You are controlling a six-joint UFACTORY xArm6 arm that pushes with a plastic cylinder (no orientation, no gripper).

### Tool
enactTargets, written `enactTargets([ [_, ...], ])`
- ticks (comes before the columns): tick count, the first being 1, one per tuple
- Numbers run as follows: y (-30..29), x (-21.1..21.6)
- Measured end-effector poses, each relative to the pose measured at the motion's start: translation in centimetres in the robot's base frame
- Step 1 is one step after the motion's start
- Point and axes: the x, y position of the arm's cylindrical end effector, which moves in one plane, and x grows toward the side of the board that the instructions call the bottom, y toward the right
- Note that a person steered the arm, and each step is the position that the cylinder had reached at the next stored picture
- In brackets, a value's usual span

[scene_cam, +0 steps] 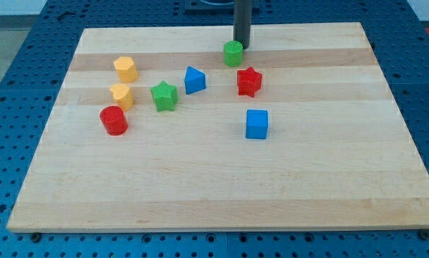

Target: Move red star a bit down towards center

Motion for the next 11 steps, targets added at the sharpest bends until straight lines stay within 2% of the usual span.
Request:
enactTargets([
  [3,-1.5,2.7],
  [4,0.4,2.5],
  [5,6.0,2.1],
  [6,6.4,3.5],
  [9,5.8,9.3],
  [11,4.8,10.6],
])
